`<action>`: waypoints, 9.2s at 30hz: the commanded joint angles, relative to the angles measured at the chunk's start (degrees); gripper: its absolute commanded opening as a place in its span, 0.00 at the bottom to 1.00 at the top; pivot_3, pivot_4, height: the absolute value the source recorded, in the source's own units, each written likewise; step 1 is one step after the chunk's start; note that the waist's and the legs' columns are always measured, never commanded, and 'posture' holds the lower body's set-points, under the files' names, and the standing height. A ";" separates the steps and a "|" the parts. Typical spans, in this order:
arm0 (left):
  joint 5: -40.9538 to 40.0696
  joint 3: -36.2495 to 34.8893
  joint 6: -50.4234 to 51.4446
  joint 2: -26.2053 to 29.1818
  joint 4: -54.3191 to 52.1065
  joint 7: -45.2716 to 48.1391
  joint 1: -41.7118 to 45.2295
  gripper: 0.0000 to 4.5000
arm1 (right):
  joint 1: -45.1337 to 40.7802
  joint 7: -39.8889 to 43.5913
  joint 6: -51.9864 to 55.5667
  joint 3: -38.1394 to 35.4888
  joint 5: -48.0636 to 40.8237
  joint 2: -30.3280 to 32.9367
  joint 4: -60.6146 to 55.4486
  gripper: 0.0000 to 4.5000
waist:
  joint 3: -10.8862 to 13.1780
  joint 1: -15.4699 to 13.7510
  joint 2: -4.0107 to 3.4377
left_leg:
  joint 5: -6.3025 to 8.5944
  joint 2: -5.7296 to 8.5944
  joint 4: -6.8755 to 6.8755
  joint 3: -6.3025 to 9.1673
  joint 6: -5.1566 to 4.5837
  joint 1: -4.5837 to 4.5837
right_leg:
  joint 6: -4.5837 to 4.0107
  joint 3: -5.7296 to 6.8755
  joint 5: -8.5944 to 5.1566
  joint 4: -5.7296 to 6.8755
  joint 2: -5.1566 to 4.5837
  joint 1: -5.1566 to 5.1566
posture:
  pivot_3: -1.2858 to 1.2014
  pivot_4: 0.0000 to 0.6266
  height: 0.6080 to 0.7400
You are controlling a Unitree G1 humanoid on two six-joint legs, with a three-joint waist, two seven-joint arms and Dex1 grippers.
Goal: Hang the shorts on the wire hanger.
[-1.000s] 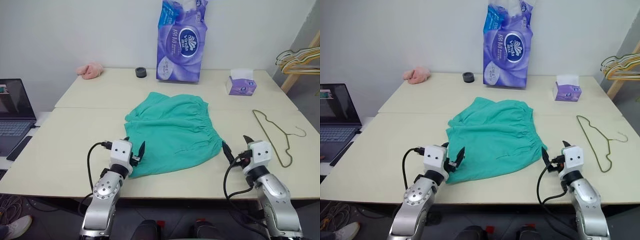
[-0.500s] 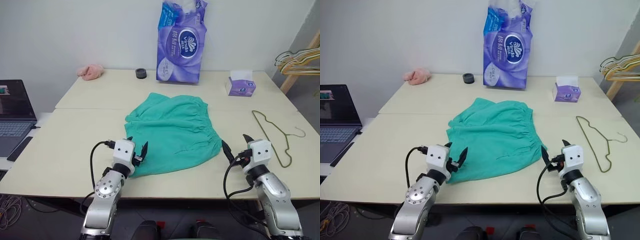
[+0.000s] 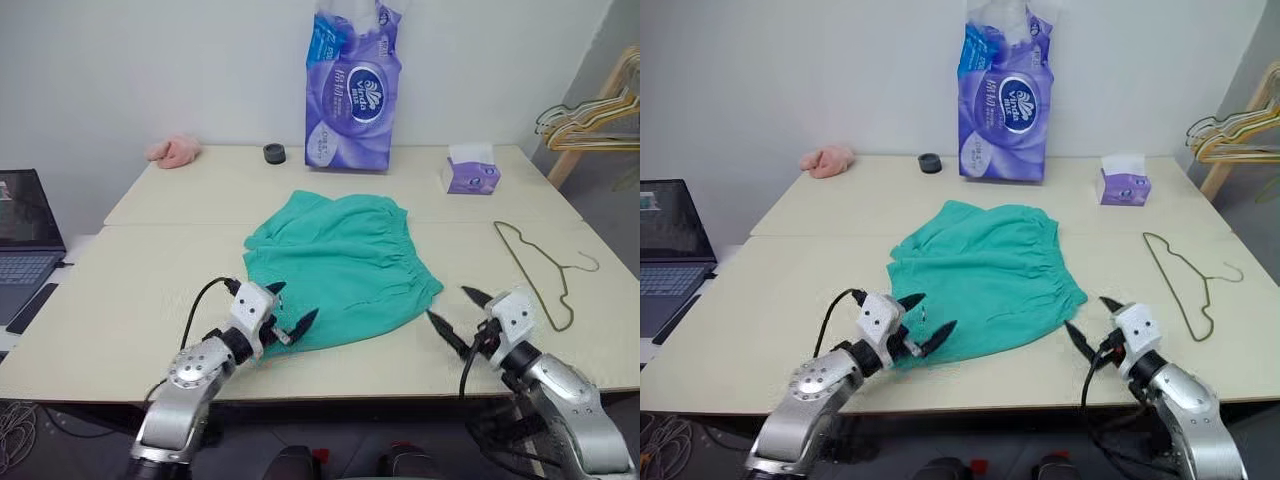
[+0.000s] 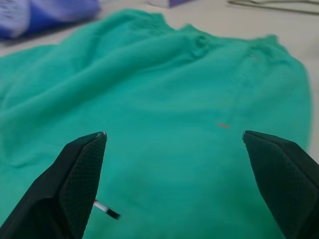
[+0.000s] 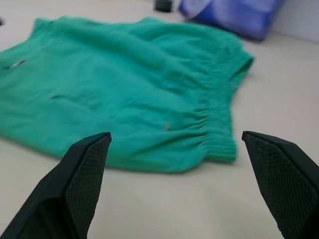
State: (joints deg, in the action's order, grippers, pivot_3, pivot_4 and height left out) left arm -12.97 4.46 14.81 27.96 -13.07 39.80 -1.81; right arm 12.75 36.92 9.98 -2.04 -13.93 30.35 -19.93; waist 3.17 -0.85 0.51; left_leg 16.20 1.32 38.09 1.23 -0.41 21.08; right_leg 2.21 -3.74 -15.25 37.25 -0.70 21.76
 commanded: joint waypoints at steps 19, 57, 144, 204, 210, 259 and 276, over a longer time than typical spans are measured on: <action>9.11 8.43 -1.81 10.07 13.38 13.44 12.51 0.80 | -3.68 8.34 3.91 1.23 -0.60 10.04 -7.42 1.00 | -0.05 0.97 0.14 | 0.00 -0.03 0.02 0.06 -0.01 -0.31 | 0.25 -0.08 -0.01 -0.06 -0.32 -0.37 | 0.50 0.04 1.00; 2.02 -0.26 -1.67 11.92 16.11 17.11 15.29 0.00 | -49.20 12.29 -29.74 22.56 31.15 4.16 55.26 0.42 | -0.03 2.57 0.24 | 0.01 0.01 -0.05 0.15 0.00 -0.28 | -0.01 -0.09 0.24 0.11 -0.38 -0.25 | 0.52 0.03 1.00; -3.50 9.79 9.80 3.99 -0.34 19.68 31.02 0.97 | -36.89 -7.45 38.74 -8.31 3.37 13.80 45.70 0.83 | 1.53 5.83 0.64 | 0.07 0.10 0.02 -0.20 0.03 -0.25 | 0.26 -0.38 -0.17 0.51 -0.26 -0.06 | 0.47 0.11 1.00; -2.80 6.59 12.86 8.99 29.64 38.14 40.98 0.98 | -35.23 3.63 -0.60 8.71 19.41 15.08 -2.76 0.00 | 1.71 5.76 0.43 | 0.10 0.13 0.12 0.19 0.09 0.77 | 0.48 -0.21 0.16 0.06 -0.44 0.63 | 0.46 0.11 1.00; -4.67 6.21 16.11 9.43 27.99 39.95 39.91 0.65 | -35.82 4.11 -0.47 8.47 19.74 14.00 -3.05 0.00 | 1.71 5.83 0.43 | 0.10 0.13 0.11 0.19 0.08 0.76 | 0.47 -0.19 0.16 0.15 -0.43 0.65 | 0.46 0.11 1.00; 0.05 11.38 9.08 11.77 14.36 37.89 32.76 0.00 | -42.76 29.06 21.55 18.97 9.53 23.83 0.62 0.55 | 1.76 5.93 0.42 | 0.10 0.11 0.79 0.19 0.06 0.71 | 0.45 -0.20 0.12 0.72 -0.41 0.59 | 0.46 0.11 1.00; 0.26 10.15 8.38 8.01 14.90 33.51 33.03 0.30 | -42.03 30.16 23.69 19.89 9.35 23.04 -1.59 0.00 | 1.76 5.91 0.42 | 0.10 0.11 0.80 0.21 0.07 0.71 | 0.45 -0.18 0.12 0.72 -0.42 0.58 | 0.46 0.10 1.00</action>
State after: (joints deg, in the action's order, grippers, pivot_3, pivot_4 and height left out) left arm -11.23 16.40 23.68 37.44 2.68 74.56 30.13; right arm -28.63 67.24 33.65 19.99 -3.74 53.35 -19.11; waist 4.93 5.06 0.93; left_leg 16.31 1.43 38.89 1.44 -0.35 21.79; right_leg 2.66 -3.93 -15.13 37.97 -1.12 22.34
